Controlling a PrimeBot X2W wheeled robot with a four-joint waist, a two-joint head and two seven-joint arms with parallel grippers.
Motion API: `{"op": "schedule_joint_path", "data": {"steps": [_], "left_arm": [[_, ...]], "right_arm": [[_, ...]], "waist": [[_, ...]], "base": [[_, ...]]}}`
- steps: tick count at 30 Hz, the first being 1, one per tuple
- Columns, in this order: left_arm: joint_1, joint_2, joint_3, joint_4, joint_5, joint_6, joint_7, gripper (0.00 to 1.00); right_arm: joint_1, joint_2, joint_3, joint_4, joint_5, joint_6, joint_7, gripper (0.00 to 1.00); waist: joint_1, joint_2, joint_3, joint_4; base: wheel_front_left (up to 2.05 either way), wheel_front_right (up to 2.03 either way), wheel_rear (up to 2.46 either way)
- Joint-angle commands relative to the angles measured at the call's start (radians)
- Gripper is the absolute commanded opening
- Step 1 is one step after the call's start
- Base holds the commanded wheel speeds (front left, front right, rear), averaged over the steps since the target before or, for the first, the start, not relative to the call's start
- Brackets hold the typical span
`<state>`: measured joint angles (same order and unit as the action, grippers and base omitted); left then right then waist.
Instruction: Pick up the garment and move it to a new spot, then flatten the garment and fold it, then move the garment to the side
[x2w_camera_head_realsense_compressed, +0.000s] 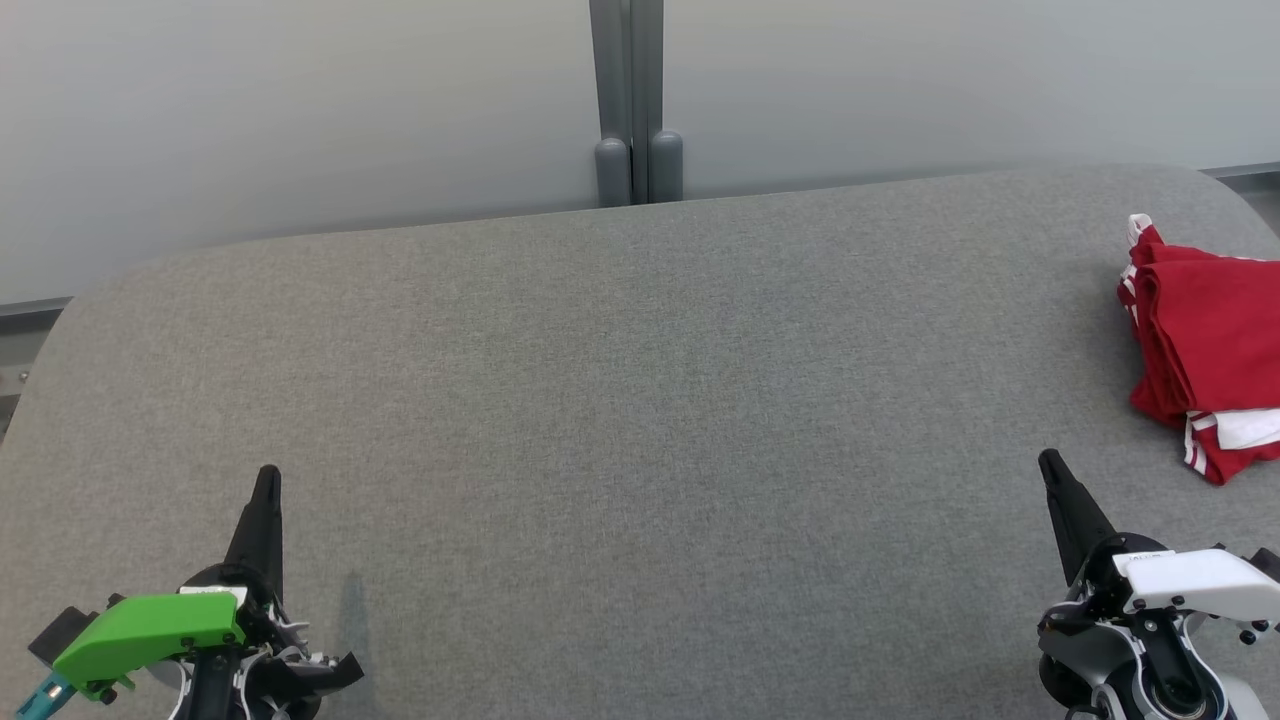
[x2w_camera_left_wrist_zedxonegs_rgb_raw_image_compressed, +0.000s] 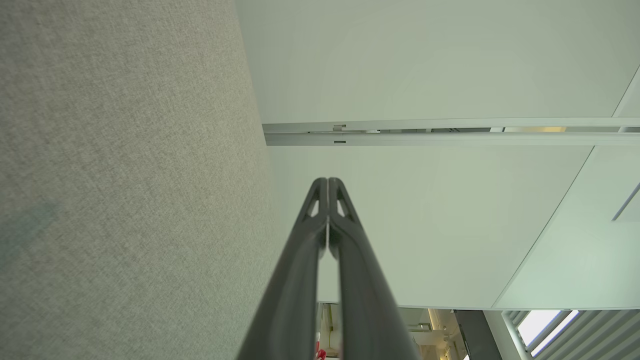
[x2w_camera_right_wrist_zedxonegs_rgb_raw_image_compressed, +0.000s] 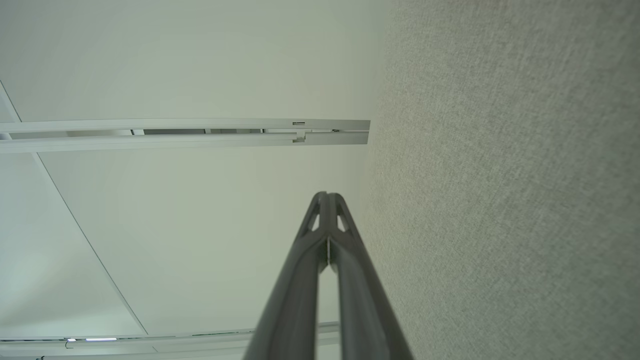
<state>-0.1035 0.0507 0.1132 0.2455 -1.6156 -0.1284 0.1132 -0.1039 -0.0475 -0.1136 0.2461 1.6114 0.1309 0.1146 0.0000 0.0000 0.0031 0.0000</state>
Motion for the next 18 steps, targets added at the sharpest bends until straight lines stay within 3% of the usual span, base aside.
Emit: {"op": "schedule_joint_path", "data": {"steps": [1, 18], "left_arm": [[-0.011, 0.001, 0.003, -0.001, 0.004, -0.005, 0.004, 0.0], [-0.011, 0.001, 0.003, -0.001, 0.005, -0.005, 0.005, 0.0]], "right_arm": [[-0.009, -0.005, -0.002, -0.004, 0.003, 0.0, 0.002, 0.0], [-0.009, -0.005, -0.002, -0.004, 0.003, 0.0, 0.002, 0.0]], "waist": [[0.0, 0.0, 0.0, 0.0], [0.0, 0.0, 0.0, 0.0]], "base": [[0.0, 0.0, 0.0], [0.0, 0.0, 0.0]]}}
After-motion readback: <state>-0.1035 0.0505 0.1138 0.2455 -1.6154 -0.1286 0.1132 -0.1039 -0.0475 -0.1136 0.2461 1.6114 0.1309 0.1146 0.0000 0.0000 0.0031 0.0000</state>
